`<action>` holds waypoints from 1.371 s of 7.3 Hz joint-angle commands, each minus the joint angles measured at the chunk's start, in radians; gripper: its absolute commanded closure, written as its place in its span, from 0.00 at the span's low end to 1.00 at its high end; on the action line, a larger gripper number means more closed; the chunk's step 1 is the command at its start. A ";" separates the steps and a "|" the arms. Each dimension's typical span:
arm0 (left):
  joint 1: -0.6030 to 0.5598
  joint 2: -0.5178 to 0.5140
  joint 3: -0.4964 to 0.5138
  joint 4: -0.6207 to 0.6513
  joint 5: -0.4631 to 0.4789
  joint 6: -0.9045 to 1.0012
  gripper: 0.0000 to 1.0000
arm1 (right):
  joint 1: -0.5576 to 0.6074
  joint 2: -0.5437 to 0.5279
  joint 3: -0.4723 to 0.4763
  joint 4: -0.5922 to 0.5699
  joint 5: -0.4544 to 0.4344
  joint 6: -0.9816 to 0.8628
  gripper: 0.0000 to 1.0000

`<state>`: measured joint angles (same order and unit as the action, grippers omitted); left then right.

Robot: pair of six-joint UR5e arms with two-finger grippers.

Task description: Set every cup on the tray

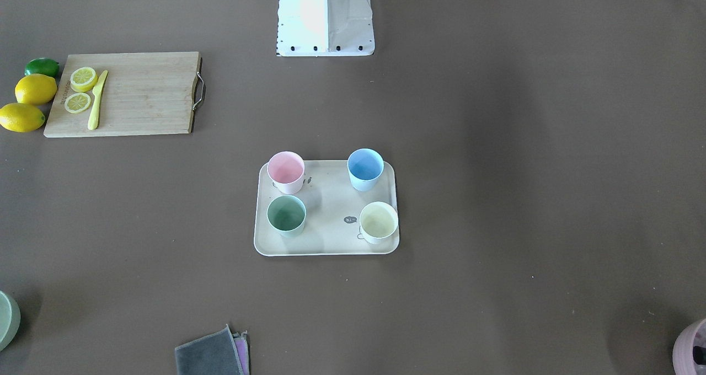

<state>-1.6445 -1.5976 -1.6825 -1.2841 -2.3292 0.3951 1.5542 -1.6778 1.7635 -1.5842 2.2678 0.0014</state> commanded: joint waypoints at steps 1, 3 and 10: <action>0.000 0.002 -0.013 -0.045 0.007 -0.001 0.02 | -0.003 0.000 -0.001 0.001 0.003 -0.001 0.00; 0.000 0.007 -0.013 -0.060 0.008 -0.001 0.02 | -0.013 0.000 -0.001 0.001 0.003 -0.008 0.00; 0.000 0.007 -0.010 -0.061 0.008 -0.002 0.02 | -0.017 0.000 -0.013 0.003 0.029 -0.006 0.00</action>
<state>-1.6444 -1.5908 -1.6918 -1.3453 -2.3209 0.3928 1.5371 -1.6782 1.7517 -1.5817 2.2936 -0.0035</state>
